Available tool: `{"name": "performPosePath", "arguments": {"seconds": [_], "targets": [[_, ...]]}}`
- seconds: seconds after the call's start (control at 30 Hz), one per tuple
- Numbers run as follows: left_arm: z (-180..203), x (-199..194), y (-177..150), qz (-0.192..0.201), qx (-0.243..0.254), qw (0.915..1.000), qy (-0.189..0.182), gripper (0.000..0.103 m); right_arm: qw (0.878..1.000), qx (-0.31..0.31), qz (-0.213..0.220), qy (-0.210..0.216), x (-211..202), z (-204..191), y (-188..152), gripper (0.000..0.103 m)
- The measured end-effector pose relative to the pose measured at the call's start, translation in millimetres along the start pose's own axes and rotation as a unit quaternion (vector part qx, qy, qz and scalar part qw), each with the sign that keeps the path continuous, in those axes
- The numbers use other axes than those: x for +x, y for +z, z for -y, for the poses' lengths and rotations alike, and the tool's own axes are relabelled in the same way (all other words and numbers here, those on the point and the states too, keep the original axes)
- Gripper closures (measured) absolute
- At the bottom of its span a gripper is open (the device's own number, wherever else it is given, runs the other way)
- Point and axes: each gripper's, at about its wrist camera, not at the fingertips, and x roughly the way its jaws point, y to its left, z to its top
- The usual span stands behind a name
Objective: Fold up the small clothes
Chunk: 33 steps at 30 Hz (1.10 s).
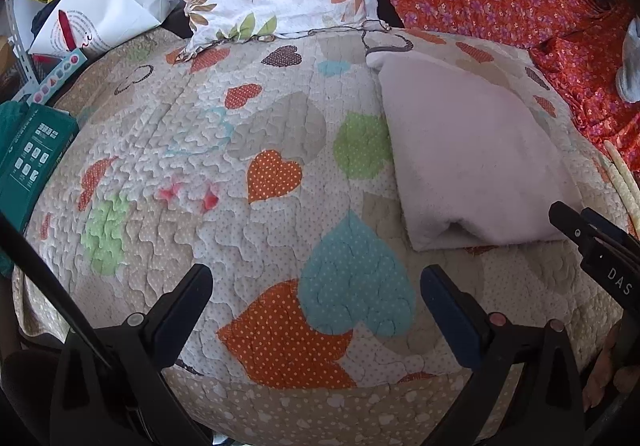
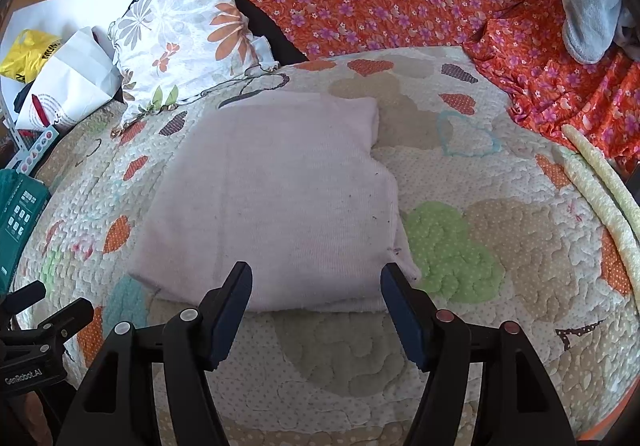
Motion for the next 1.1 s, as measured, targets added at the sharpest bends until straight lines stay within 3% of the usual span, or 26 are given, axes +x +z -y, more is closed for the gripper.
{"name": "performPosePath", "arguments": {"seconds": [0.67, 1.1], "targets": [[-0.4, 7.7, -1.5, -0.001, 0.002, 0.9999, 0.016, 0.000, 1.000, -0.015, -0.001, 0.004, 0.4, -11.0, -3.2, 0.028], [8.6, 16.1, 4.5, -0.008, 0.015, 0.9998, 0.005, 0.000, 1.000, -0.010, -0.007, -0.006, 2.8, -8.6, -2.9, 0.027]]}}
